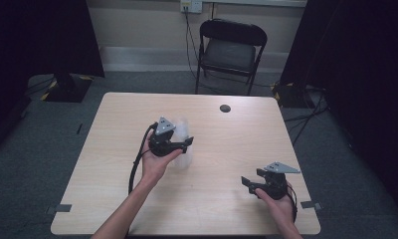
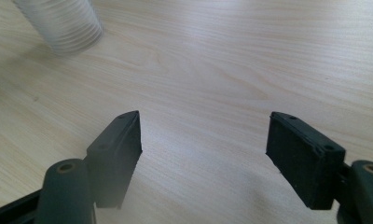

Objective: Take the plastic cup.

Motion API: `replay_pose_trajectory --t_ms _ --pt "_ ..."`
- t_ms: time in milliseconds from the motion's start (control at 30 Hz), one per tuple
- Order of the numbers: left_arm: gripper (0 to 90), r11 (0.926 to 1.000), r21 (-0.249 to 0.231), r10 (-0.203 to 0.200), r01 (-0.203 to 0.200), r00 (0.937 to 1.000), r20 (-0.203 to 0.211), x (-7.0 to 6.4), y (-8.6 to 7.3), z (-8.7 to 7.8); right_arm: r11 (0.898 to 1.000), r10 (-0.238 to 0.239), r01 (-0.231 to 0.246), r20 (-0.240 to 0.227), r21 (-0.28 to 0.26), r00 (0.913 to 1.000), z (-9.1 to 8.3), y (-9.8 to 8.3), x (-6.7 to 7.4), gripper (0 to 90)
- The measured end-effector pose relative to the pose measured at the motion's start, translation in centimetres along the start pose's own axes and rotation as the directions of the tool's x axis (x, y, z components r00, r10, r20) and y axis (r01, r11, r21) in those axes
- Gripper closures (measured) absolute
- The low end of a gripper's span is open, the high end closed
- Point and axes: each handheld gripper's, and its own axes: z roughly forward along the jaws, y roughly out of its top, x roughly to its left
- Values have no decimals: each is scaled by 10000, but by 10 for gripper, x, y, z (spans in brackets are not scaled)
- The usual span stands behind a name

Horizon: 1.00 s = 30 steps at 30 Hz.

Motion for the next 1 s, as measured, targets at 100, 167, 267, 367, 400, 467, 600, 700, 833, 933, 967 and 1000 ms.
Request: replay_pose_trajectory --t_ms 100,167,267,367,400,467,600,700,833,933,967,1000 --pt "309 9999 -139 -12 13 10000 60 0 3 -2 10000 -20 20 3 11 10000 0 0 0 261" --pt "311 9998 -218 11 -9 10000 64 -1 5 -4 10000 1 -1 15 46 10000 0 0 0 261" --pt "312 9994 -347 72 -69 9999 100 -1 7 -7 10000 -7 7 -7 34 10000 1 0 0 261" --pt "313 9989 -464 45 -39 9999 130 -1 10 -9 10000 -13 13 17 46 10000 1 0 0 262" --pt "314 9988 -483 60 -54 9999 128 -1 11 -9 10000 -7 7 -1 34 10000 1 0 0 261" --pt "315 9984 -559 82 -71 9998 182 -2 12 -11 10000 0 0 9 46 10000 1 0 0 261" --pt "316 9968 -795 113 -96 9997 213 -3 15 -13 10000 -1 1 -17 42 10000 1 0 0 261" --pt "324 9960 -873 207 -184 9995 256 -3 17 -14 10000 -10 10 -21 36 10000 1 0 0 261" --pt "326 9946 -1017 256 -230 9994 251 -4 19 -15 10000 -7 7 -23 32 10000 1 0 0 261" --pt "325 9926 -1196 248 -220 9995 215 -3 22 -17 10000 2 -1 -31 36 10000 1 0 0 261" --pt "325 9919 -1252 239 -212 9995 202 -2 24 -18 10000 -10 11 -30 42 10000 1 0 0 261" --pt "325 9909 -1336 212 -186 9996 184 -1 25 -20 10000 2 -2 -39 51 10000 1 0 0 261"
